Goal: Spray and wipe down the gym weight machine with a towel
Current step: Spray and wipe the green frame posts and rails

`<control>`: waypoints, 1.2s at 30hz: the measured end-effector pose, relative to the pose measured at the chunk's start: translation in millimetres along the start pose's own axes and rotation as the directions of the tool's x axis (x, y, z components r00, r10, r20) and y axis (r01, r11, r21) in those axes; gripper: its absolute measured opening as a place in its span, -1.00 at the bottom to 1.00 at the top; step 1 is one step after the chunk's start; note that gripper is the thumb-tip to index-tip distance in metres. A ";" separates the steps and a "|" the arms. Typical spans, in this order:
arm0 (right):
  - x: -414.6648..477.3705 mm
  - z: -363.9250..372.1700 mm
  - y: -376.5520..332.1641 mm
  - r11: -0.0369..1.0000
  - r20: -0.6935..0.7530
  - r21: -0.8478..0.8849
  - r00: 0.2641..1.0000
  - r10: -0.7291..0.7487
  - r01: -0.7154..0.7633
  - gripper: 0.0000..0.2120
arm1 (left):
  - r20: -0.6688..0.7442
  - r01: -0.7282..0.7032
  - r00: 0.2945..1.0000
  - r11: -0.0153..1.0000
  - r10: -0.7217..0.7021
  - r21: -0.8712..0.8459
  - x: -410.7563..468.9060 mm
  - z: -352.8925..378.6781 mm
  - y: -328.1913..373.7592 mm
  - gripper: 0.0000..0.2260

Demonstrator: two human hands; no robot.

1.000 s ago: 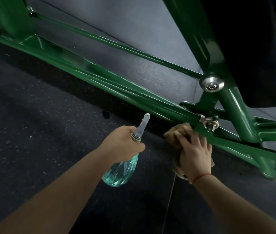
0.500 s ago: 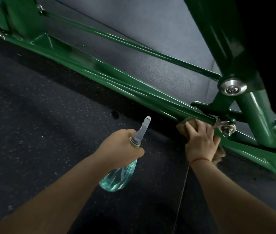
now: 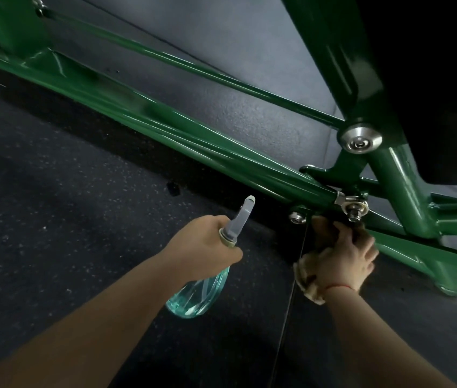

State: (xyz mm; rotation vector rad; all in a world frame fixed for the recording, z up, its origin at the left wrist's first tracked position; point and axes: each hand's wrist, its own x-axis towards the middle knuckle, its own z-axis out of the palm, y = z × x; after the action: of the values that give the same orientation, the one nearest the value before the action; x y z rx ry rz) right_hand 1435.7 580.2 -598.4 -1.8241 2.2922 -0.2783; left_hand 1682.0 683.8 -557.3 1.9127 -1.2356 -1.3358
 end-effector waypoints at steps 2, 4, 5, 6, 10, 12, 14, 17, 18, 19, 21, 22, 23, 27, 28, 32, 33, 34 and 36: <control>-0.9 5.6 -13.0 0.998 0.106 -0.026 0.993 -0.048 0.051 -0.41 | -0.012 0.010 1.000 1.000 -0.010 -0.003 -1.3 1.1 2.3 -0.85; -4.2 15.3 -24.3 0.993 0.157 0.012 0.980 -0.121 0.120 -0.45 | -0.031 0.030 0.999 1.000 -0.030 0.002 -3.8 0.6 6.7 -0.87; -5.4 17.6 -30.9 0.991 0.163 0.066 0.979 -0.125 0.116 -0.48 | -0.046 0.043 0.998 0.999 -0.043 0.009 -5.9 -1.3 8.6 -0.87; -5.3 17.3 -37.2 0.988 0.173 0.121 0.979 -0.111 0.090 -0.51 | -0.069 0.057 0.996 0.998 -0.055 0.017 -8.8 -4.0 10.4 -0.88; -9.3 10.0 -65.9 0.956 0.221 0.262 0.956 -0.195 0.134 -0.61 | -0.196 0.128 0.974 0.990 -0.114 0.058 -27.3 -19.7 21.4 -0.90; -18.5 8.3 -90.3 0.928 0.256 0.300 0.918 -0.303 0.223 -0.66 | -0.264 0.158 0.954 0.987 -0.143 0.034 -37.7 -26.9 28.1 -0.91; -32.8 5.2 -122.6 0.887 0.281 0.375 0.879 -0.385 0.269 -0.67 | -0.354 0.185 0.916 0.982 -0.190 -0.048 -50.6 -34.0 39.2 -0.90; -62.2 -12.4 -173.6 0.767 0.287 0.563 0.798 -0.530 0.306 -0.61 | -0.475 0.217 0.835 0.959 -0.280 -0.183 -74.3 -43.7 62.1 -0.76; -71.0 -20.6 -187.4 0.729 0.289 0.605 0.765 -0.575 0.320 -0.60 | -0.503 0.230 0.812 0.954 -0.298 -0.193 -82.0 -47.3 68.0 -0.71; -78.0 -28.3 -198.2 0.697 0.279 0.628 0.736 -0.617 0.346 -0.60 | -0.521 0.249 0.792 0.948 -0.318 -0.200 -88.6 -50.7 73.0 -0.71; -88.2 -47.4 -215.1 0.631 0.231 0.663 0.692 -0.684 0.403 -0.58 | -0.569 0.277 0.744 0.937 -0.351 -0.214 -102.0 -60.2 81.7 -0.74; -89.1 -57.1 -220.6 0.593 0.200 0.687 0.675 -0.710 0.420 -0.55 | -0.591 0.286 0.719 0.931 -0.365 -0.227 -108.2 -65.5 85.9 -0.75; -89.5 -66.0 -225.0 0.547 0.161 0.711 0.655 -0.738 0.441 -0.52 | -0.611 0.297 0.692 0.923 -0.384 -0.244 -116.0 -71.7 89.0 -0.73; -65.4 -78.0 -221.7 0.447 -0.079 0.655 0.644 -0.761 0.609 -0.53 | -0.561 0.323 0.737 0.925 -0.377 -0.199 -117.6 -92.5 82.6 -0.85; -56.6 -76.7 -217.2 0.473 -0.105 0.616 0.661 -0.743 0.629 -0.52 | -0.537 0.326 0.763 0.931 -0.361 -0.163 -114.5 -94.8 79.3 -0.94; -20.9 -71.2 -198.2 0.661 0.020 0.465 0.739 -0.673 0.589 -0.51 | -0.412 0.301 0.863 0.953 -0.291 -0.043 -88.1 -102.9 56.7 -0.89; -12.3 -73.9 -194.2 0.682 0.053 0.432 0.738 -0.672 0.590 -0.52 | -0.391 0.301 0.878 0.953 -0.276 0.004 -81.5 -103.5 52.0 -0.82; -4.9 -77.5 -191.3 0.694 0.079 0.395 0.730 -0.679 0.602 -0.54 | -0.373 0.307 0.887 0.951 -0.272 0.039 -76.4 -103.6 49.2 -0.81; 4.9 -77.0 -186.5 0.724 0.103 0.320 0.738 -0.667 0.610 -0.60 | -0.341 0.304 0.905 0.947 -0.253 0.103 -61.9 -107.0 36.5 -0.88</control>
State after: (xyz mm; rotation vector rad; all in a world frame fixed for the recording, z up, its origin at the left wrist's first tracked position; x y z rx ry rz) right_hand 1588.6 536.0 -474.4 -2.3021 1.3204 -0.4407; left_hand 1758.6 711.0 -457.2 2.3790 -0.9480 -1.0178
